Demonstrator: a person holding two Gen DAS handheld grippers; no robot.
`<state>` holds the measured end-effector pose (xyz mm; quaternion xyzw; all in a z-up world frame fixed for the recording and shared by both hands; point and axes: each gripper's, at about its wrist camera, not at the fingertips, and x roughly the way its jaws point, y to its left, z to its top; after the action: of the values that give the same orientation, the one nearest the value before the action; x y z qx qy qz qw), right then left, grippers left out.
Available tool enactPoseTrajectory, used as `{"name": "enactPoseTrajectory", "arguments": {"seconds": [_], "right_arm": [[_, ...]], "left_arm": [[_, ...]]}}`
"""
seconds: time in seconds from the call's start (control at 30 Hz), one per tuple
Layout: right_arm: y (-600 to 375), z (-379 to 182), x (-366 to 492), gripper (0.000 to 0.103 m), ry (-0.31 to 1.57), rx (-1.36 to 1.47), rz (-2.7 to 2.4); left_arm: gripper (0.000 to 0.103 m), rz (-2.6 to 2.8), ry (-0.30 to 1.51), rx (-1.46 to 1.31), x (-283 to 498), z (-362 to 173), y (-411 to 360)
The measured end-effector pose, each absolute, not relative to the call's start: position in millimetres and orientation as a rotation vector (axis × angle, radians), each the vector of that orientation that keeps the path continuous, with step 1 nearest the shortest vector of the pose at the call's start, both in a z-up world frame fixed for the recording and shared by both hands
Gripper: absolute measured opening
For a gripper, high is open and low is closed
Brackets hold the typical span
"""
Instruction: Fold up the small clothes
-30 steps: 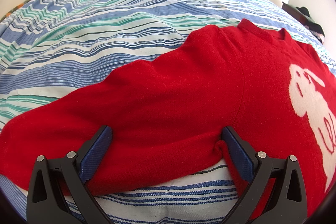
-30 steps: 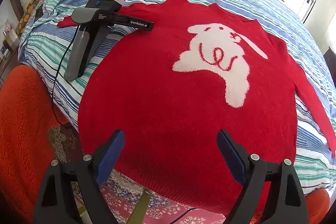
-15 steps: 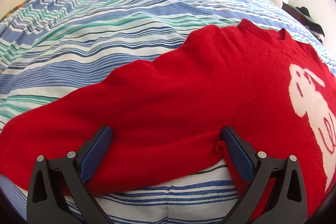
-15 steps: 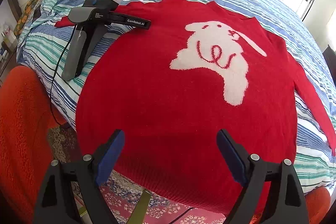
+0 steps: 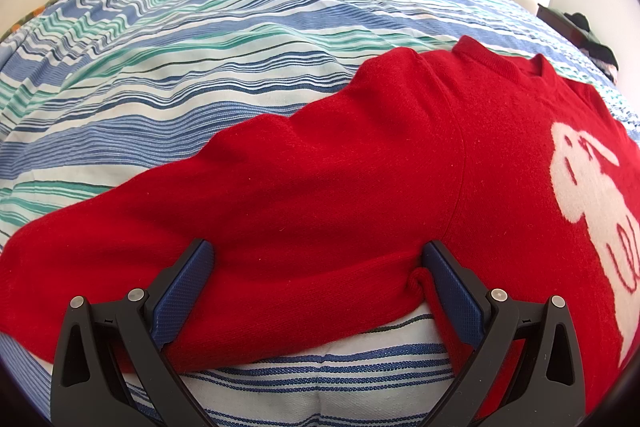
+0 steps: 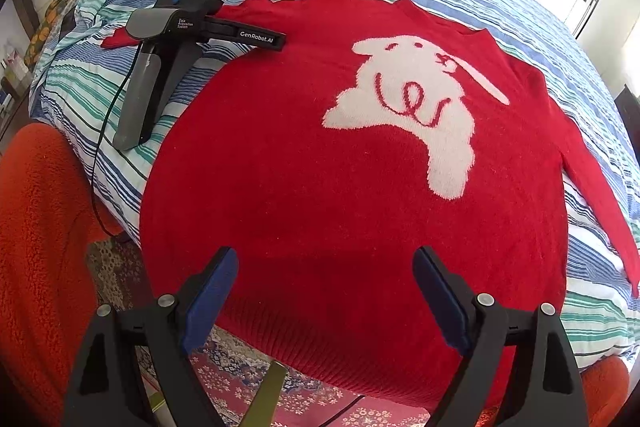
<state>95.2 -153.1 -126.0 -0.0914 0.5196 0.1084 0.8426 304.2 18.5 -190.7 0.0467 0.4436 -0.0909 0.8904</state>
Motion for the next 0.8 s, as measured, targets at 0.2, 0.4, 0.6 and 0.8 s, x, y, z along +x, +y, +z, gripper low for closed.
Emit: {"name": "enactPoseTrajectory", "arguments": {"seconds": [0.2,0.4,0.6,0.8], "right_arm": [[-151.5,-128.6,97.6,0.088,1.109,-0.204,0.227],[-149.8,-131.5,99.7,0.088,1.126,-0.214,0.221],[-149.2,-132.4,102.0,0.088,1.131,-0.221,0.206],[-148.7,-135.1,101.8,0.088,1.144,-0.237,0.194]], "left_arm": [[0.103,-0.189,0.921,0.097,304.3,-190.8,18.5],[0.103,-0.189,0.921,0.097,304.3,-190.8,18.4],[0.103,-0.189,0.921,0.097,304.3,-190.8,18.4],[0.103,-0.189,0.921,0.097,304.3,-190.8,18.4]]}}
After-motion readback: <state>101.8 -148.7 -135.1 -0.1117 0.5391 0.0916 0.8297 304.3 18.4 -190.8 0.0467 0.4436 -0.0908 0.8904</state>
